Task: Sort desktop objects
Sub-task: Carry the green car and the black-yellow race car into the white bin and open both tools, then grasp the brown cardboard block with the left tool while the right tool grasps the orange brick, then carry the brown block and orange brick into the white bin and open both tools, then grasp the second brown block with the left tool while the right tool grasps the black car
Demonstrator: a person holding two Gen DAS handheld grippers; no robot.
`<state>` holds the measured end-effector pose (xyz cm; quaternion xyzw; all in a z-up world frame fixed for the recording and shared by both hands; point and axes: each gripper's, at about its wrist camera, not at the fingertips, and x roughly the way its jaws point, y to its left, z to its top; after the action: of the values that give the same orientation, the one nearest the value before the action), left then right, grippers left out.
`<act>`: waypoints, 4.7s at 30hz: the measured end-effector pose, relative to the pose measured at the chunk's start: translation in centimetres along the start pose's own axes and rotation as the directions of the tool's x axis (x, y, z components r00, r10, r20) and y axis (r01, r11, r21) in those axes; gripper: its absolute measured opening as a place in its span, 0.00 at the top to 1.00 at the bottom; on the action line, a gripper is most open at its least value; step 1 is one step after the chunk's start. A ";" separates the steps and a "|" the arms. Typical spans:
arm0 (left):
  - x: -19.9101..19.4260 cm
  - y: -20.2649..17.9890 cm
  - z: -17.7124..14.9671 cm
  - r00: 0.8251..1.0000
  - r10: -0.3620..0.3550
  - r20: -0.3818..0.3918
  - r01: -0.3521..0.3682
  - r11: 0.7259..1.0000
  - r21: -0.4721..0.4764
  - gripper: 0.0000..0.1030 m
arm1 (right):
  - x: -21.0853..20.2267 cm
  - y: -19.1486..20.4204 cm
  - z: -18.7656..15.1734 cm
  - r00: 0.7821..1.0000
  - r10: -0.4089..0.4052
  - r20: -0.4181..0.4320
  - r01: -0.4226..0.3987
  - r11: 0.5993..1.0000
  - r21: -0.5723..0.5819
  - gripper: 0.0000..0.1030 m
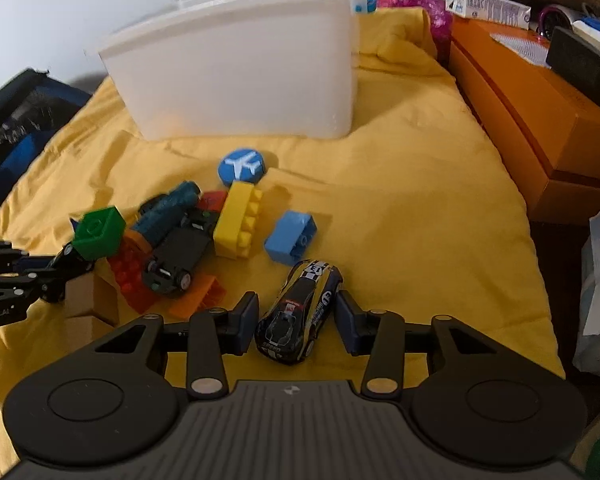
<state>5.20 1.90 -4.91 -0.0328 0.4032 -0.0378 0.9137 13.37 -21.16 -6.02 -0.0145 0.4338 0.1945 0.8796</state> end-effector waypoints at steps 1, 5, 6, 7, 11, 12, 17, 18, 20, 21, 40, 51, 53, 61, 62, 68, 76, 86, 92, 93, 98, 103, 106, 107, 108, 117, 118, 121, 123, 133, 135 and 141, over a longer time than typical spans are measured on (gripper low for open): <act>-0.5 0.2 0.3 1.000 0.000 0.012 0.001 1.000 -0.011 0.81 | -0.4 0.1 0.0 1.000 0.003 0.012 -0.003 1.000 -0.013 0.56; -2.7 0.8 2.1 0.997 0.005 0.079 0.000 0.998 -0.060 0.81 | -2.3 0.3 0.5 0.998 0.027 0.063 -0.026 0.999 -0.026 0.56; -3.2 1.0 2.9 0.995 0.006 0.097 0.001 0.997 -0.072 0.81 | -2.8 0.3 0.9 0.996 0.036 0.076 -0.034 0.999 -0.018 0.56; -3.5 1.2 3.7 0.994 0.008 0.109 0.001 0.997 -0.080 0.81 | -3.3 0.3 1.5 0.995 0.044 0.095 -0.043 0.999 -0.013 0.56; -4.4 1.6 7.4 0.988 0.018 0.150 -0.003 0.995 -0.095 0.81 | -5.1 0.6 4.7 0.982 0.075 0.172 -0.077 0.997 0.001 0.56; -4.5 1.7 8.4 0.987 0.021 0.158 -0.006 0.995 -0.095 0.80 | -5.5 0.7 5.7 0.978 0.082 0.193 -0.084 0.996 0.000 0.56; -4.6 2.4 13.7 0.980 0.028 0.197 -0.007 0.995 -0.104 0.80 | -6.6 1.1 11.1 0.955 0.113 0.274 -0.114 0.993 -0.012 0.56; -4.6 2.5 14.7 0.980 0.028 0.197 -0.008 0.995 -0.101 0.80 | -6.7 1.2 12.0 0.952 0.115 0.282 -0.116 0.993 -0.013 0.56; -4.4 2.4 16.6 0.979 0.028 0.200 -0.012 0.996 -0.084 0.80 | -6.7 1.2 13.9 0.947 0.121 0.297 -0.123 0.992 -0.015 0.56; -4.4 2.4 17.4 0.978 0.033 0.204 -0.018 0.997 -0.073 0.80 | -6.6 1.1 14.6 0.946 0.125 0.299 -0.126 0.992 -0.014 0.56; 0.7 3.4 24.4 0.998 0.039 0.057 -0.032 0.993 -0.115 0.55 | -1.8 0.0 22.2 0.980 0.117 0.161 -0.123 0.992 0.028 0.55; -2.1 2.5 17.4 0.990 0.023 0.140 -0.019 0.999 -0.028 0.45 | -3.5 1.1 18.8 0.970 0.138 0.198 -0.134 0.990 -0.036 0.44; -2.9 1.8 14.1 0.990 0.020 0.137 -0.019 1.000 -0.006 0.45 | -4.4 1.5 16.3 0.969 0.148 0.198 -0.139 0.988 -0.062 0.44; -3.6 -2.0 1.6 0.999 -0.038 0.029 0.039 0.999 -0.012 0.45 | -3.3 3.5 2.8 0.990 0.139 0.020 -0.135 0.980 -0.148 0.46; -3.4 -2.8 0.6 0.999 -0.052 0.006 0.052 0.999 -0.008 0.45 | -3.0 3.7 1.7 0.991 0.134 0.002 -0.132 0.980 -0.149 0.48; -1.0 -4.9 -2.1 0.990 -0.122 -0.072 0.116 0.991 -0.073 0.45 | -2.6 3.3 -1.3 0.994 0.098 -0.040 -0.102 0.989 -0.110 0.49; 1.0 -5.0 -1.9 0.995 -0.088 -0.057 0.084 0.994 -0.071 0.54 | -2.6 2.8 -1.4 0.996 0.077 -0.039 -0.082 0.985 -0.149 0.49; -1.7 -2.6 -2.4 0.999 -0.014 -0.032 0.011 0.996 -0.085 0.54 | 0.6 6.2 -0.7 0.997 0.080 -0.021 -0.082 0.967 -0.239 0.49; -2.9 -2.2 -1.5 1.000 -0.009 0.019 0.010 0.997 -0.071 0.54 | 0.4 6.4 -0.7 0.996 0.084 -0.008 -0.083 0.963 -0.256 0.72; -3.1 -2.1 -1.3 1.000 -0.010 0.027 0.012 0.997 -0.074 0.54 | 0.0 6.4 -0.8 0.996 0.090 -0.004 -0.088 0.962 -0.259 0.72; -3.9 -1.4 0.0 0.998 -0.013 0.061 0.019 0.995 -0.099 0.54 | -2.2 5.0 -1.2 0.995 0.094 0.022 -0.087 0.972 -0.218 0.73; -4.8 -0.5 2.5 0.995 -0.007 0.097 0.019 0.993 -0.121 0.54 | -4.8 4.0 0.1 0.991 0.102 0.090 -0.088 0.985 -0.148 0.73; -5.2 0.3 5.2 0.992 0.005 0.123 0.011 0.991 -0.131 0.54 | -6.2 3.8 2.3 0.981 0.120 0.152 -0.101 0.987 -0.128 0.73; -5.3 0.4 6.0 0.991 0.009 0.130 0.008 0.991 -0.131 0.54 | -6.7 3.7 3.3 0.977 0.126 0.173 -0.106 0.987 -0.123 0.73; -5.3 0.7 7.1 0.990 0.012 0.137 0.006 0.992 -0.128 0.54 | -7.0 3.5 4.2 0.973 0.132 0.192 -0.111 0.987 -0.114 0.73; -4.6 2.0 16.6 0.987 0.028 0.155 -0.013 0.996 -0.093 0.54 | -7.2 2.0 14.3 0.947 0.160 0.278 -0.151 0.987 -0.055 0.72; -4.5 2.1 17.5 0.987 0.033 0.154 -0.020 0.996 -0.083 0.54 | -7.0 1.7 15.4 0.947 0.161 0.279 -0.154 0.987 -0.049 0.72; -4.1 2.4 20.0 0.988 0.028 0.151 -0.016 0.997 -0.082 0.54 | -6.4 1.4 17.8 0.950 0.152 0.271 -0.146 0.988 -0.044 0.72; -3.7 2.5 21.5 0.990 0.017 0.142 -0.005 0.997 -0.081 0.54 | -6.1 1.2 19.1 0.955 0.150 0.257 -0.144 0.989 -0.042 0.72; -1.3 2.0 25.0 0.995 0.006 0.098 0.002 0.997 -0.078 0.53 | -3.6 0.7 22.3 0.977 0.137 0.166 -0.135 0.991 -0.022 0.72; -0.9 2.0 25.1 0.994 0.026 0.103 -0.017 0.996 -0.089 0.48 | -3.1 0.8 22.5 0.978 0.134 0.158 -0.132 0.991 -0.022 0.70; -1.6 2.0 23.1 0.987 0.055 0.149 -0.046 0.997 -0.065 0.41 | -3.1 0.7 22.0 0.976 0.113 0.188 -0.109 0.994 -0.031 0.53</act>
<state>21.27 4.76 11.58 -0.0536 0.3347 0.0002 0.9408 28.04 -17.25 10.18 0.0191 0.3462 0.2482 0.9045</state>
